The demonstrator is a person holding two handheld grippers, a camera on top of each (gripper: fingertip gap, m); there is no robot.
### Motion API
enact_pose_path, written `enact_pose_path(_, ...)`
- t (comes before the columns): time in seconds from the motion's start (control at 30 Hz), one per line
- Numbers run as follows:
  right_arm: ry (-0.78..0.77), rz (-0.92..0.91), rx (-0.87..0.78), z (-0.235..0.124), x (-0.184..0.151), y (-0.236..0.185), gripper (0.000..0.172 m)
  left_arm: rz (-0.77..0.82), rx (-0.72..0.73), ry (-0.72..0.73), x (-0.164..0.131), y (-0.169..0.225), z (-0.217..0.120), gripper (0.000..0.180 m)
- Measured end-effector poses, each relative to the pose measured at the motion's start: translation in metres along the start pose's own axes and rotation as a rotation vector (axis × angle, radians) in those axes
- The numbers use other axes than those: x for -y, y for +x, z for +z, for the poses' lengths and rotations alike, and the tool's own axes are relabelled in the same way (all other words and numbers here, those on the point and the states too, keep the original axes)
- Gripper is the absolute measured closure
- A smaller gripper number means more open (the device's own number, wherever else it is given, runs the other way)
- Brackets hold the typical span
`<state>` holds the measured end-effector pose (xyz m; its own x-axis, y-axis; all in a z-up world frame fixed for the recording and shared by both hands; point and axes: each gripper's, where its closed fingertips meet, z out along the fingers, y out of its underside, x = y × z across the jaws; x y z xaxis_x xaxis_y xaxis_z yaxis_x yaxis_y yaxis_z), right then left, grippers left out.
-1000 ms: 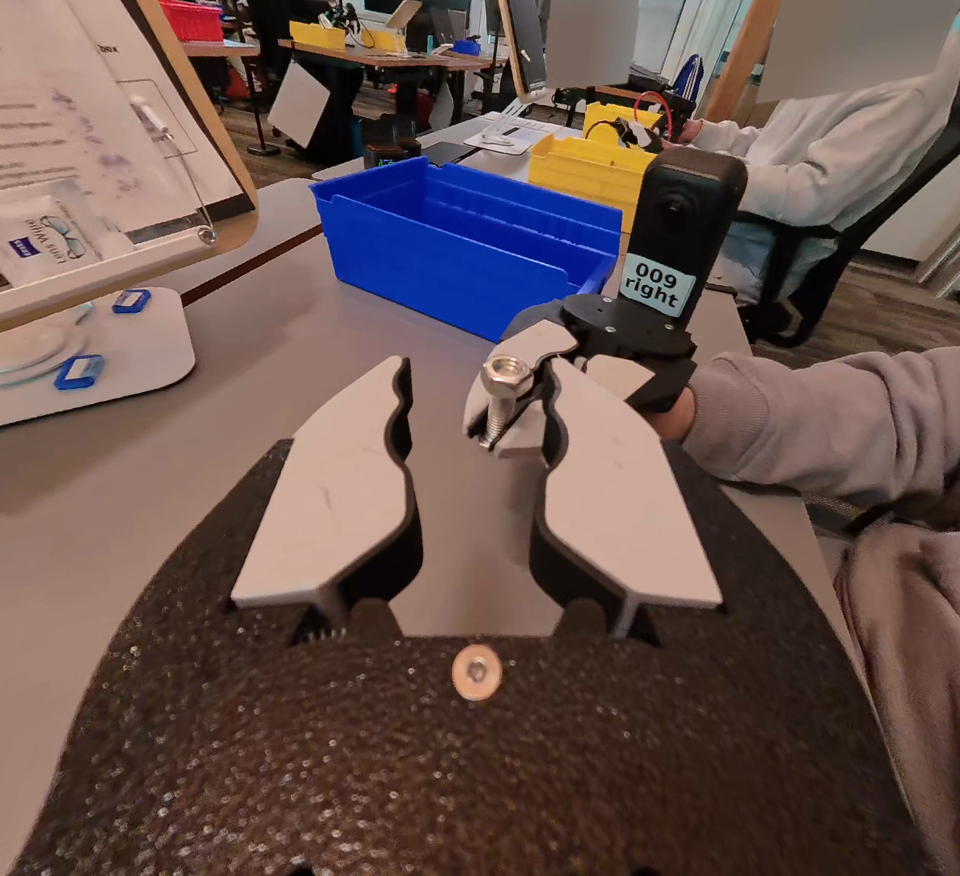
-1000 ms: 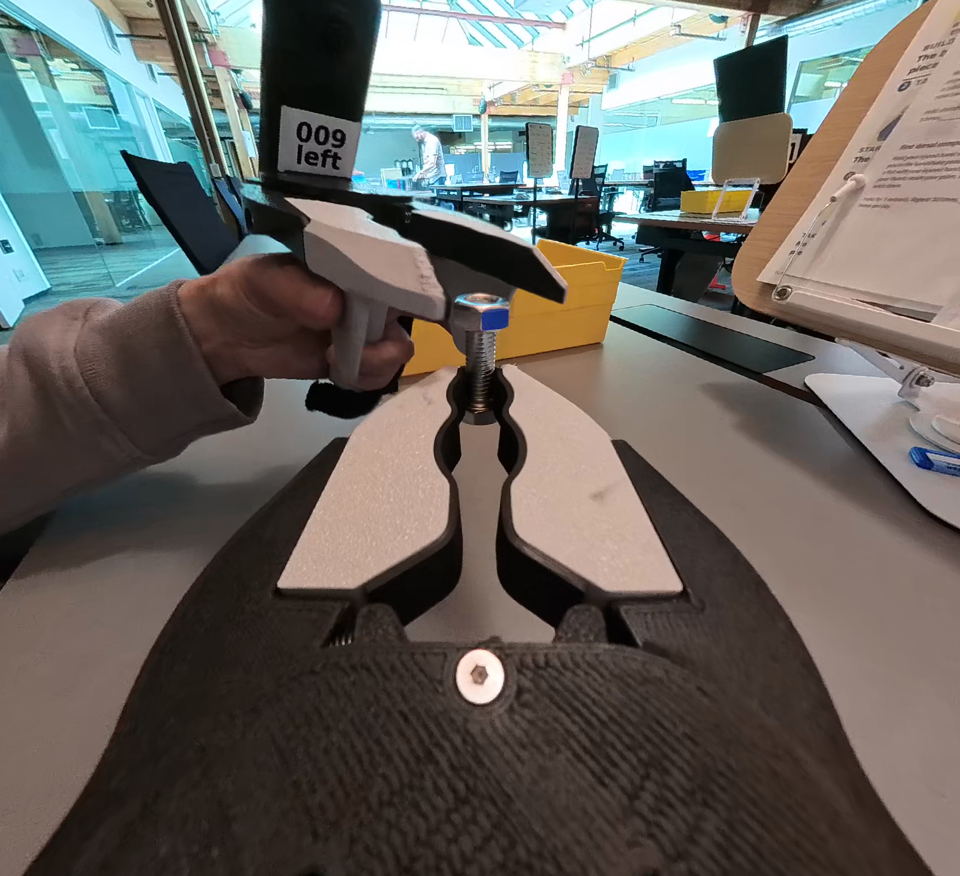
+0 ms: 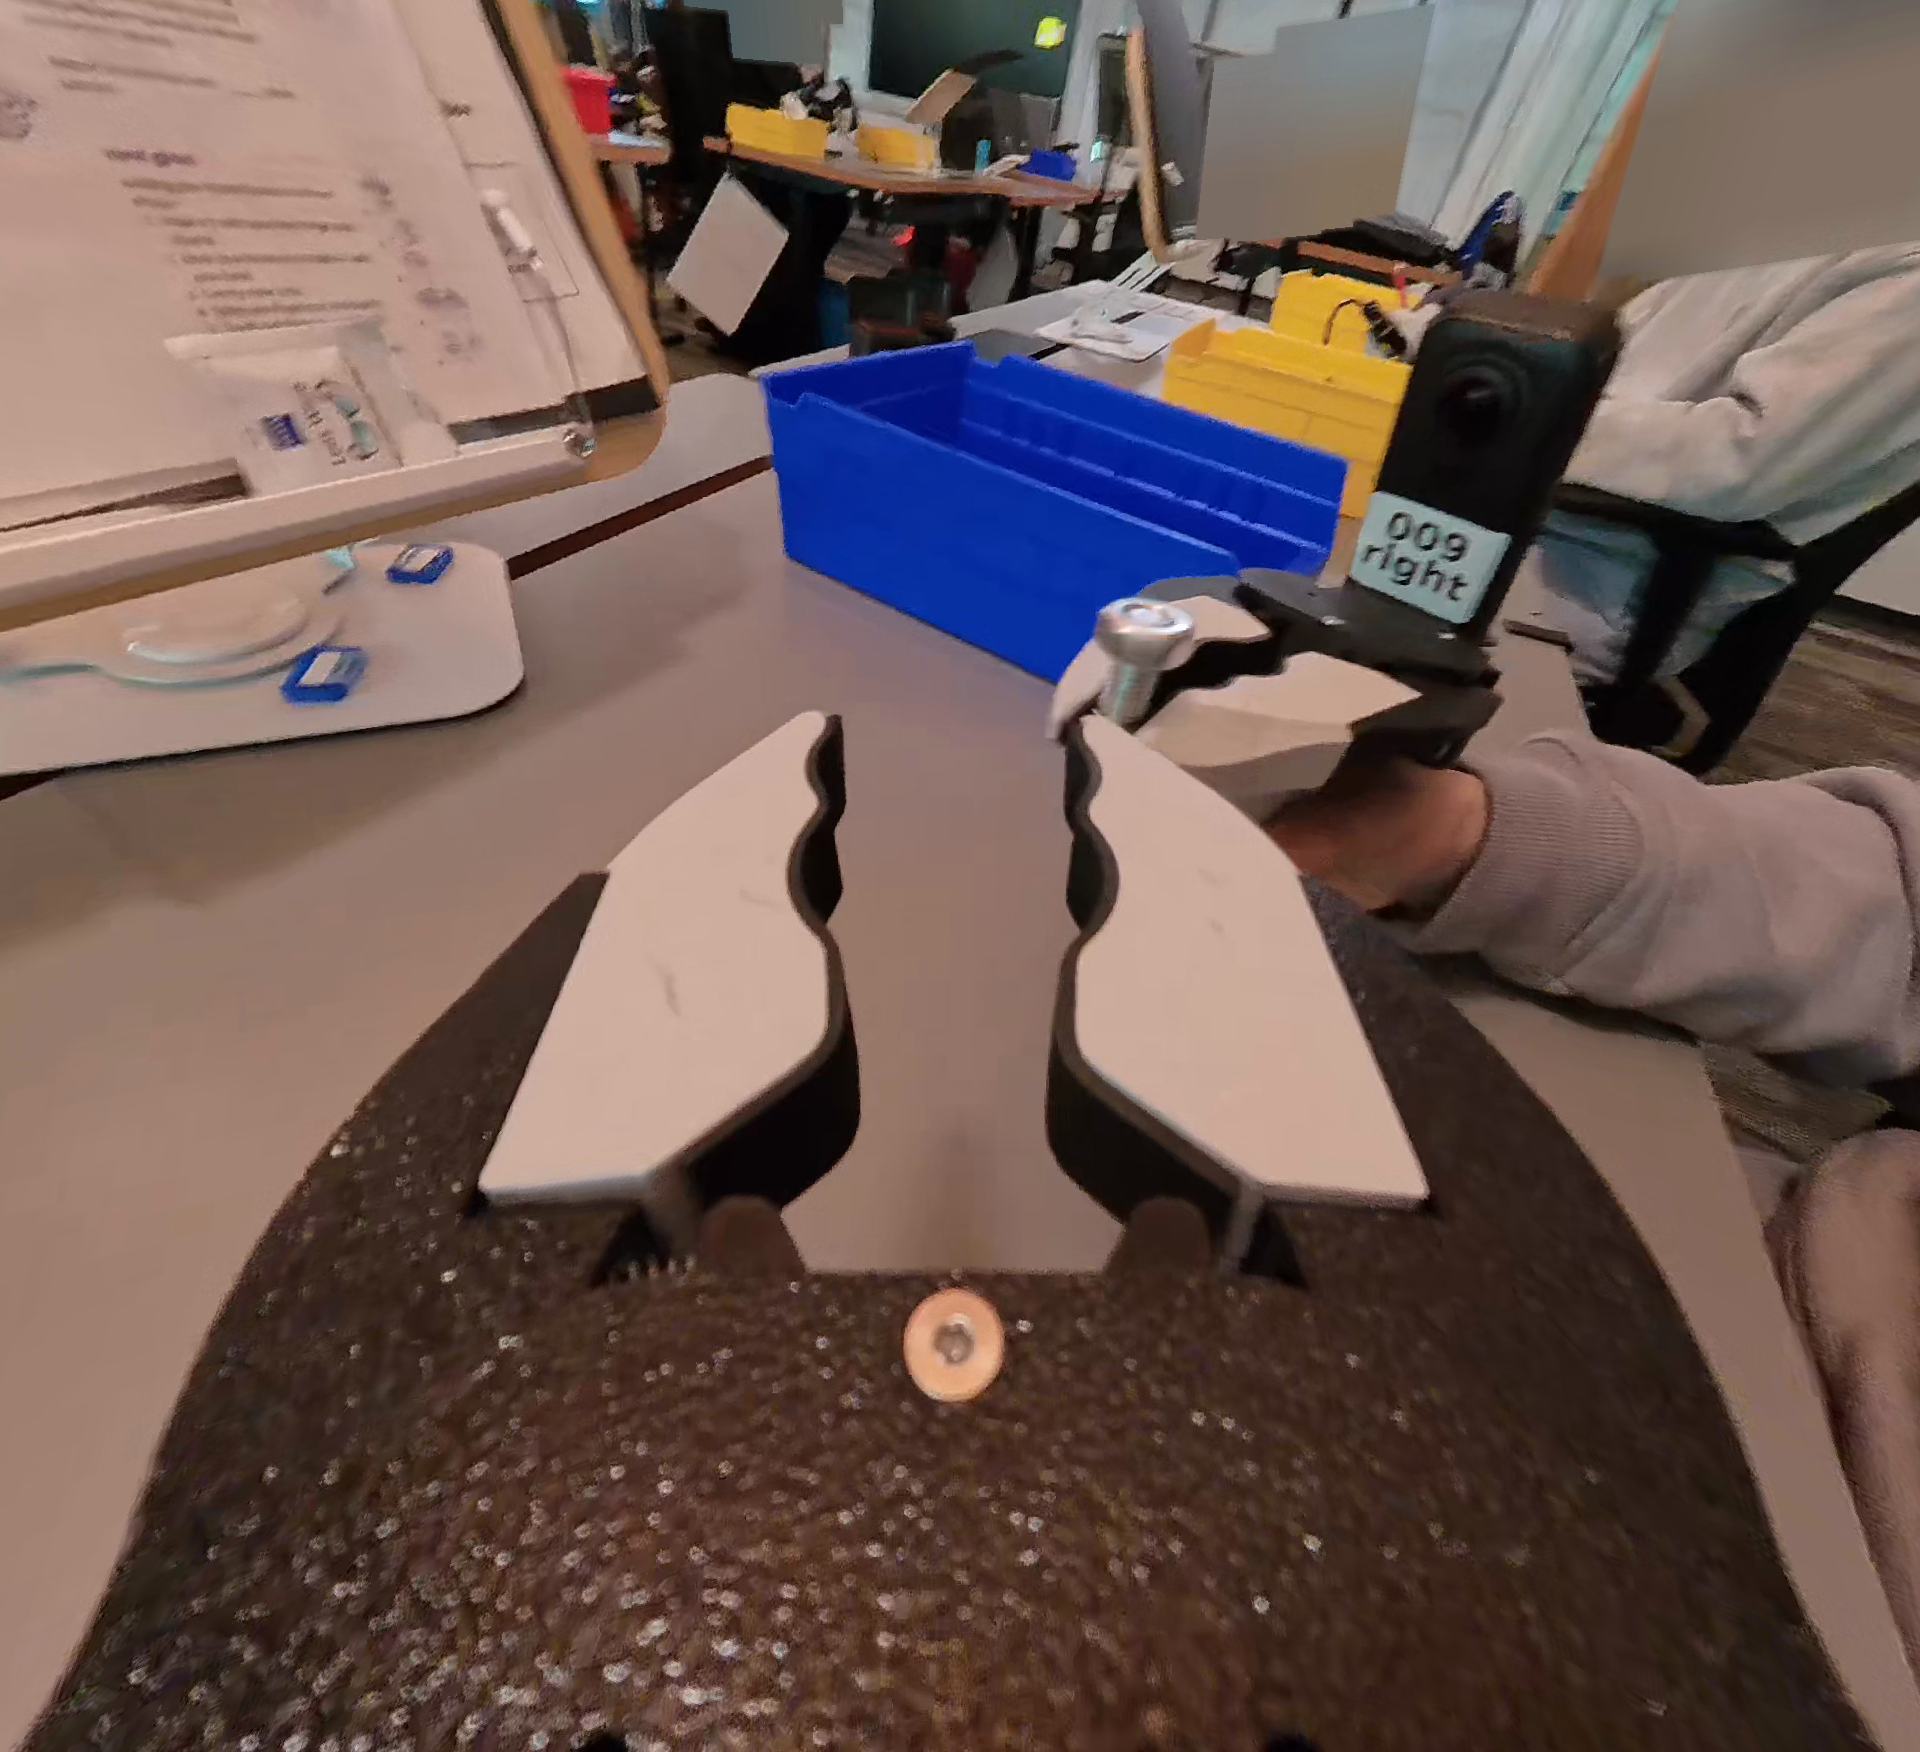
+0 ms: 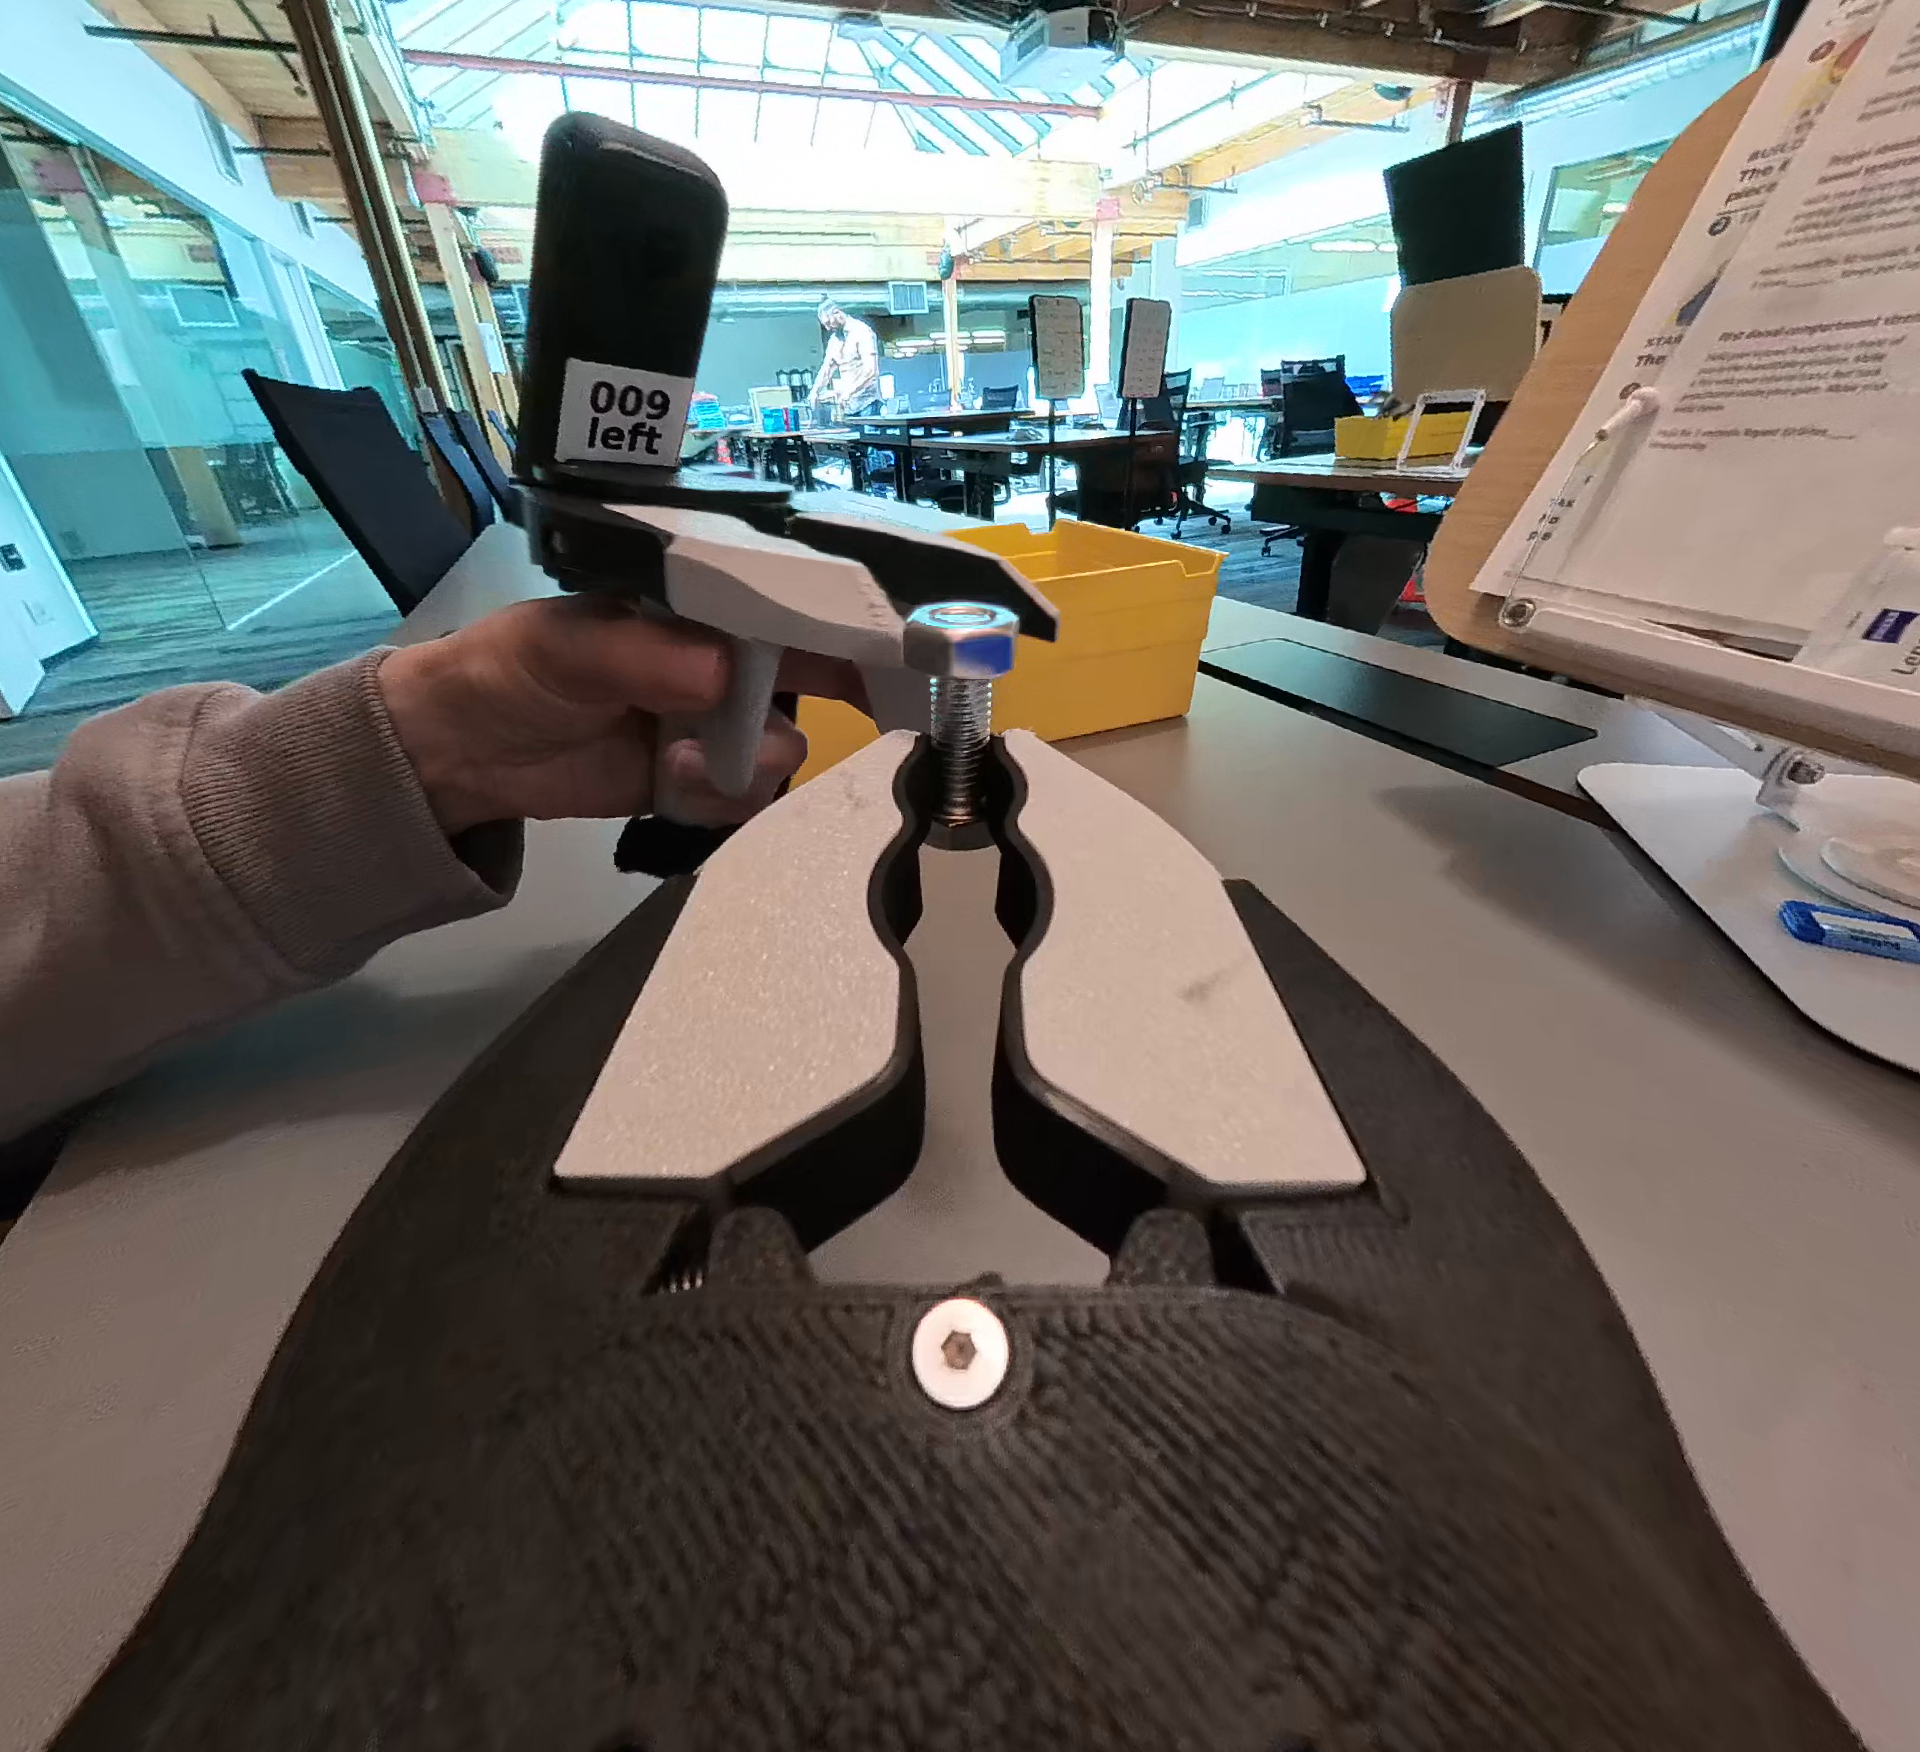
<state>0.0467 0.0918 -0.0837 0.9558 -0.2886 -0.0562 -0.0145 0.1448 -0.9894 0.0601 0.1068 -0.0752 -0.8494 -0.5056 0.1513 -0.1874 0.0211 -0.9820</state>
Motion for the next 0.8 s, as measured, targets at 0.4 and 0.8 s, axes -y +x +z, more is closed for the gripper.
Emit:
enact_pose_path(0.4, -0.005, 0.021, -0.004, 0.000, -0.002, 0.002, 0.163, -0.025, 0.002, 0.056, 0.004, 0.004, 0.014, 0.133)
enact_pose_path(0.8, -0.019, 0.011, 0.015, 0.003, -0.005, -0.002, 0.163, 0.004, -0.062, 0.041, 0.006, 0.022, 0.020, 0.130)
